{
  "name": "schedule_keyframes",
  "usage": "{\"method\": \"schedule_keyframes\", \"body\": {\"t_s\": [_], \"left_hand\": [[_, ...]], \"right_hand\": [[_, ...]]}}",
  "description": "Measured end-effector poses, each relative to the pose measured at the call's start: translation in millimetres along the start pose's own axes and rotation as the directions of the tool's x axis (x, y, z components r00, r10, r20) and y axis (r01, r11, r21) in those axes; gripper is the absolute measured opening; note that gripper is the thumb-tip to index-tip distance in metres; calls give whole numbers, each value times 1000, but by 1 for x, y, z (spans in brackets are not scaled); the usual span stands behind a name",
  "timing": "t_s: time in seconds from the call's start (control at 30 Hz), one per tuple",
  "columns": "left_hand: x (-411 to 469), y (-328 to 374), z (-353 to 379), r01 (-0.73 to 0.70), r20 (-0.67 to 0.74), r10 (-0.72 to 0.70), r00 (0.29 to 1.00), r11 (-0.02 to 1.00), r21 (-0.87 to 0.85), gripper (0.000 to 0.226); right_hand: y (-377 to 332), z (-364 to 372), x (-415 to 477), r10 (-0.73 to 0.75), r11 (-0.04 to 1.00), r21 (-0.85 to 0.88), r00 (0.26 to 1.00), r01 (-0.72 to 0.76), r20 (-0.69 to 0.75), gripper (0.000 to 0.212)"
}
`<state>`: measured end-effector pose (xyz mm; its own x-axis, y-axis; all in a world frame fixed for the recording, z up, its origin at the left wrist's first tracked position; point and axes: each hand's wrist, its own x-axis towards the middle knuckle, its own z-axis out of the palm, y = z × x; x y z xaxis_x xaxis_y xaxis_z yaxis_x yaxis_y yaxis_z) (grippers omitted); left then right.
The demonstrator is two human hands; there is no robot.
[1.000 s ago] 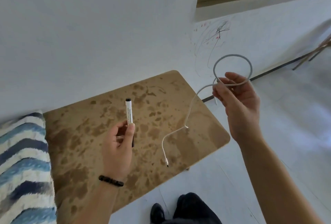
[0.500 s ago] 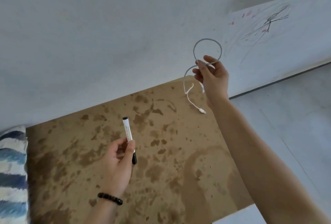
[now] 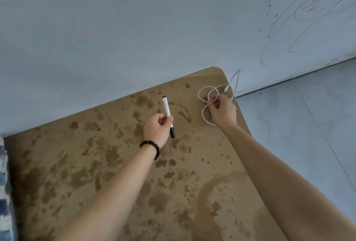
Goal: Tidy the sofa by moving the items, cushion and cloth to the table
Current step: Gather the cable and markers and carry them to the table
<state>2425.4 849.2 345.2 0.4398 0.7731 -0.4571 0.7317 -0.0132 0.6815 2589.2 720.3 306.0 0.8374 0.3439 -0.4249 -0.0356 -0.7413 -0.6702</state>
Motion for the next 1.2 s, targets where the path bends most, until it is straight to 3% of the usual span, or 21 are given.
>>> {"method": "schedule_keyframes", "body": {"t_s": [0.13,0.23,0.3,0.37,0.47,0.63,0.83,1.0,1.2], "left_hand": [[50,22,36,16,-3,-16,1000,998,57,19],[66,34,56,-35,-26,38,999,993,110,16],[67,34,65,-78,-21,82,996,986,148,17],[61,27,70,-99,-6,101,995,980,174,26],[57,14,72,-118,12,118,993,977,177,35],[65,16,69,-179,79,165,983,954,240,31],[50,-3,48,-232,190,176,966,914,332,47],[-15,-39,5,-202,97,182,978,944,262,46],[-160,-64,-73,-218,-77,217,973,976,0,46]], "right_hand": [[-3,-12,-4,-167,981,-105,986,166,0,48],[4,-20,-12,-315,948,-130,910,289,-272,58],[16,-22,-11,-291,956,-139,899,258,-328,57],[31,-21,-6,-238,960,-197,952,200,-191,52],[43,-13,1,-267,916,-311,964,253,-1,45],[29,3,16,-356,844,-388,928,371,114,44],[22,-3,15,-313,796,-443,907,413,282,60],[23,-16,-43,-306,845,-418,943,333,132,65],[20,-37,-180,-327,893,-265,929,364,173,46]]}}
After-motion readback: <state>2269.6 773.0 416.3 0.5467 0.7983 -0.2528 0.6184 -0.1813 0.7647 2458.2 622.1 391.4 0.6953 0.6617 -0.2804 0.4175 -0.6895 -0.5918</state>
